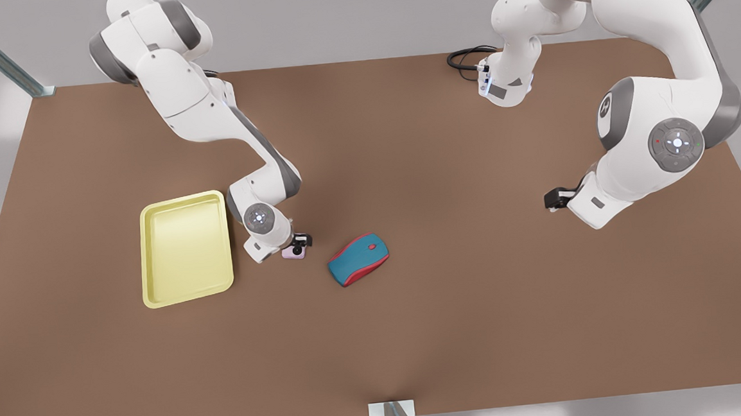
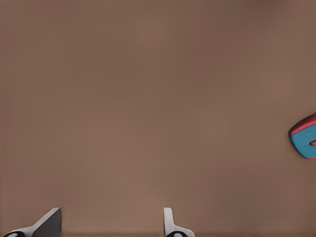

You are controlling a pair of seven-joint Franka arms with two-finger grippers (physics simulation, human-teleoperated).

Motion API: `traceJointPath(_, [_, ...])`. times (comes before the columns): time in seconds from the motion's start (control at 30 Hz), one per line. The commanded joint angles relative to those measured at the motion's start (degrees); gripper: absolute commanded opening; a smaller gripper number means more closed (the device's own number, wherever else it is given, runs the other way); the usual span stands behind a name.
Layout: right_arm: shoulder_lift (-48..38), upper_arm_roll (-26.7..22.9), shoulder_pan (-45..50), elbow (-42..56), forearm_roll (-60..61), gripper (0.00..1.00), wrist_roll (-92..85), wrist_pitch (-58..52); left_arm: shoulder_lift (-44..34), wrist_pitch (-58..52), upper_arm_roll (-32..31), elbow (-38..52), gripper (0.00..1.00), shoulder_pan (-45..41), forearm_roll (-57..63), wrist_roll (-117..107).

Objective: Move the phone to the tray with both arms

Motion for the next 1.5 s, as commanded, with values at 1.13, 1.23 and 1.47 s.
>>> traceJointPath(1.13, [-12.55, -7.47, -20.28, -7.69, 0.15, 0.81, -50.18, -7.95, 1.39, 0.44, -0.02, 0.47, 1.00, 0.00, 0.50, 0.72])
traceJointPath(1.23, [-11.93, -8.44, -21.61, -11.11, 0.06, 0.84, -55.47, -6.45, 1.47, 0.44, 0.07, 0.47, 1.00, 0.00, 0.50, 0.72])
traceJointPath(1.47, [-17.29, -8.43, -21.26, -3.39, 0.06, 1.00, -57.05, -17.87, 1.56, 0.53, 0.07, 0.55, 1.00, 0.00, 0.50, 0.81])
